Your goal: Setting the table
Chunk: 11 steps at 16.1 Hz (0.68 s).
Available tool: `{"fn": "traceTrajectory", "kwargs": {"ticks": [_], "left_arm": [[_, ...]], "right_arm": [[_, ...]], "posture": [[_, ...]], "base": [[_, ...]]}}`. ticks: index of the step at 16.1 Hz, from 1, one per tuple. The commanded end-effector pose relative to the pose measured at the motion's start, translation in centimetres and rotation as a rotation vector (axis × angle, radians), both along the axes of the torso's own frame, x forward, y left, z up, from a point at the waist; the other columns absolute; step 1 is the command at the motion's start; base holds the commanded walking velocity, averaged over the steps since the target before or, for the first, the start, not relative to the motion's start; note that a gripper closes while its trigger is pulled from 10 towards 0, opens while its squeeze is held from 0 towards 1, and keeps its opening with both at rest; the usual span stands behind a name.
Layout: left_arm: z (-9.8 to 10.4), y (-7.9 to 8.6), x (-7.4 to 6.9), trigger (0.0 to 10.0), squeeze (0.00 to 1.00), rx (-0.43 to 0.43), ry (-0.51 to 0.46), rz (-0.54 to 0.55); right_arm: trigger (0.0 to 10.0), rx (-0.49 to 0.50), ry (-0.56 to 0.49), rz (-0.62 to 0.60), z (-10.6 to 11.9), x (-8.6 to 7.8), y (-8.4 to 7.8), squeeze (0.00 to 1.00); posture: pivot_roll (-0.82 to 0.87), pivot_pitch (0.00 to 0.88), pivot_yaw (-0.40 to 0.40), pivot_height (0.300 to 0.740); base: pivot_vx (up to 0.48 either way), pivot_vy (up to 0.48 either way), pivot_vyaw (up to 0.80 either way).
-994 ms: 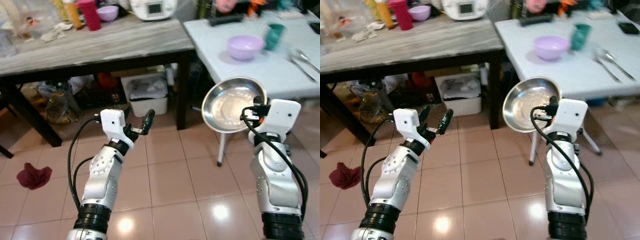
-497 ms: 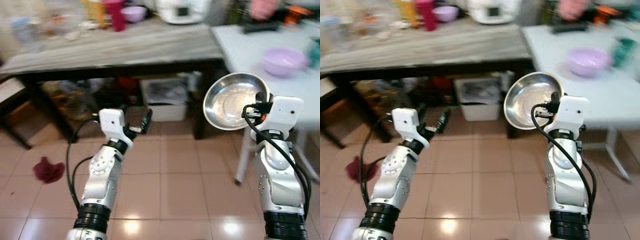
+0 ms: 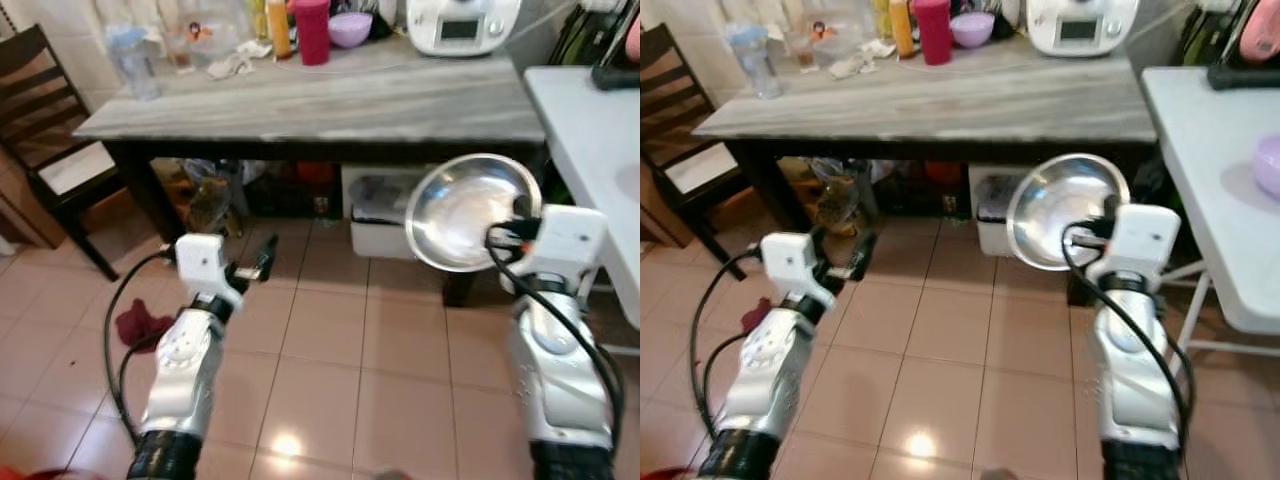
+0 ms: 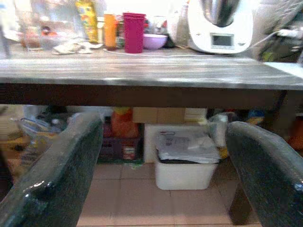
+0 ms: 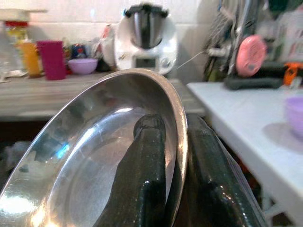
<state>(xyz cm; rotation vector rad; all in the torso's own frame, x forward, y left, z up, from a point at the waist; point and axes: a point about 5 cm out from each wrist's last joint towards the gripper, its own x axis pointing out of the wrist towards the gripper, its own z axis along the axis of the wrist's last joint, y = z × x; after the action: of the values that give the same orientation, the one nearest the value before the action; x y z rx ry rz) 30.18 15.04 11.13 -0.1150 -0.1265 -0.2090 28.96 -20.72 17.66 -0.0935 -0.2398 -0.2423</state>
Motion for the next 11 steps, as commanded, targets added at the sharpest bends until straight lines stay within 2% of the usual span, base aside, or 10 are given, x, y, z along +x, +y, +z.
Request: {"fn": "traceTrajectory", "kwargs": {"ticks": [1, 2, 6, 8, 11], "left_arm": [[-0.4, 2.5, -1.2, 10.0, 0.0, 0.059, 0.005, 0.074], [-1.0, 3.5, -2.0, 10.0, 0.0, 0.081, 0.026, 0.095], [-2.1, 5.4, -3.9, 10.0, 0.0, 0.126, 0.074, 0.167], [-2.4, 5.2, -4.8, 10.0, 0.0, 0.114, 0.094, 0.138], [-2.2, 4.5, -5.2, 10.0, 0.0, 0.095, 0.088, 0.117]], "right_arm": [[10.0, -0.001, -0.013, 0.01, 0.2, -0.8, 0.4, 0.0], [10.0, -0.003, 0.003, 0.002, -0.3, -1.5, 0.2, 0.0], [10.0, -0.009, 0.039, 0.0, -1.3, -2.9, 0.1, 0.0], [10.0, -0.003, 0.059, -0.004, -1.5, -3.3, 0.1, 0.0], [10.0, -0.005, 0.063, -0.005, -1.4, -3.3, 0.0, 0.0]], "posture": [[-0.24, 0.081, 0.077, 0.74], [-0.24, 0.082, 0.076, 0.74], [-0.23, 0.085, 0.071, 0.74], [-0.22, 0.094, 0.07, 0.74], [-0.22, 0.096, 0.068, 0.74]], "base": [[0.0, 0.0, 0.0], [0.0, 0.0, 0.0], [0.0, 0.0, 0.0], [0.0, 0.0, 0.0], [0.31, 0.0, -0.79]]}}
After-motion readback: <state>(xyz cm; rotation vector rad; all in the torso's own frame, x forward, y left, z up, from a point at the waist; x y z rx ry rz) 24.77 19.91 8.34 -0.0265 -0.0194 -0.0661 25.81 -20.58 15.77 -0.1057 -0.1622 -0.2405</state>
